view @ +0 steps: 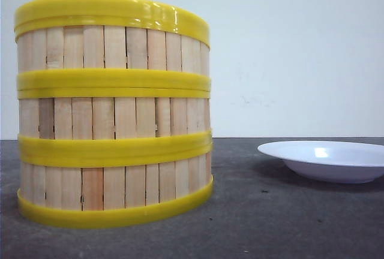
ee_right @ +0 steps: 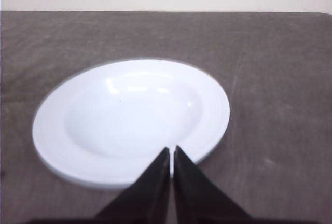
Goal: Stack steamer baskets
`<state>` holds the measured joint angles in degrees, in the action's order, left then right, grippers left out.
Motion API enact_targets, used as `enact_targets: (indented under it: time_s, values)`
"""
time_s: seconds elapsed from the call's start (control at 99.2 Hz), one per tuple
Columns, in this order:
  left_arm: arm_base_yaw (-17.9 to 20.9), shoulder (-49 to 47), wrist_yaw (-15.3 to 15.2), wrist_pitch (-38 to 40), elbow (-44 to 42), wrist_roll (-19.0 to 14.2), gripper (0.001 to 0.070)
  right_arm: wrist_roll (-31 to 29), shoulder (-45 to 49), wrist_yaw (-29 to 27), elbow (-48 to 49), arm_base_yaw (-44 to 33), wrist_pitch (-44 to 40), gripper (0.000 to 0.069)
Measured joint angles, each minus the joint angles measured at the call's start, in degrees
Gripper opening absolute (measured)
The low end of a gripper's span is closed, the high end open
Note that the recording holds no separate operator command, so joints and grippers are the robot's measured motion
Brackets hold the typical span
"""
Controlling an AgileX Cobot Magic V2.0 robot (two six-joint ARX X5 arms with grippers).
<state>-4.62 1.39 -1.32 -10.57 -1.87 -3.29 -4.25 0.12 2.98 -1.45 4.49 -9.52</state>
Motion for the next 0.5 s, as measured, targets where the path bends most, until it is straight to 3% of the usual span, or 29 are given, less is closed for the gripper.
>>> enact_targets:
  time_s: [0.504]
  values:
    - [0.0,0.0,0.0,0.0,0.0,-0.4,0.0014,1.4,0.1,-1.5,0.5,0.0,-0.1,0.0006]
